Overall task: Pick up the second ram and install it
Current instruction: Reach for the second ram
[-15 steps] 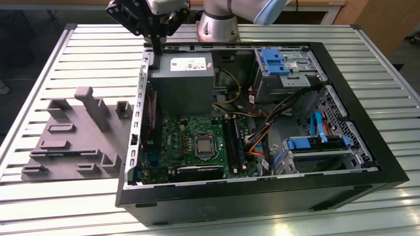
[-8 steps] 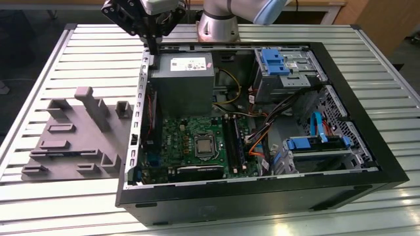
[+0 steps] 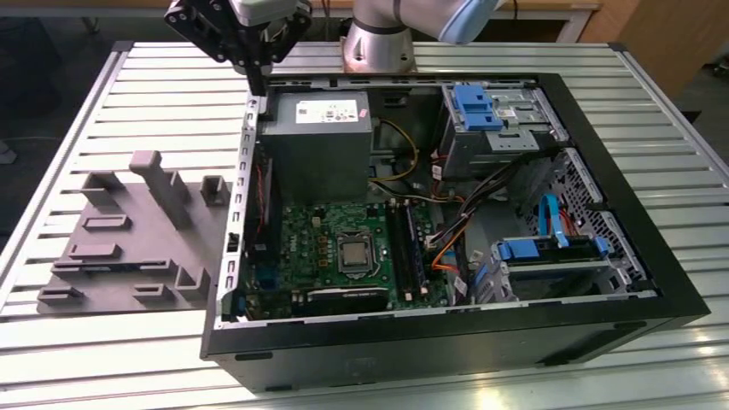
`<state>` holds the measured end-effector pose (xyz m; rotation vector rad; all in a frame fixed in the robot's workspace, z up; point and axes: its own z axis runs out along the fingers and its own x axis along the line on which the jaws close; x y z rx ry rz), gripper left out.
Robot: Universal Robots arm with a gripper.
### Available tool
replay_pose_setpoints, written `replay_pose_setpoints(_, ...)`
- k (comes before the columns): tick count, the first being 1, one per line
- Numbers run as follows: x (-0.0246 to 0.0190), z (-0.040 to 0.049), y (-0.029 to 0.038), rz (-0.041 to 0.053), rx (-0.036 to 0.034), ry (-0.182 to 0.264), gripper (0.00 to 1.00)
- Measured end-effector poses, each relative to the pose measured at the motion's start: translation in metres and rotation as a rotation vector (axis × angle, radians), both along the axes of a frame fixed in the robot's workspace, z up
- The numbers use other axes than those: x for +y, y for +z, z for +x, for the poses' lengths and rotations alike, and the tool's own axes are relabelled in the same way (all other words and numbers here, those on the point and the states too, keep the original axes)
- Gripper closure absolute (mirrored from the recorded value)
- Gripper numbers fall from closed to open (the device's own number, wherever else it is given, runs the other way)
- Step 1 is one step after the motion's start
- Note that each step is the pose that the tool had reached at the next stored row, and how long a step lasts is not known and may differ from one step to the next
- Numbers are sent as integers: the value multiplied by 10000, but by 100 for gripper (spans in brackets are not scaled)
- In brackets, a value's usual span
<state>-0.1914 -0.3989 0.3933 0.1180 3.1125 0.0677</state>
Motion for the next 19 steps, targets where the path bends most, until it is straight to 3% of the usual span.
replay_pose_setpoints(19, 0, -288, 0, -1, 0, 0, 89)
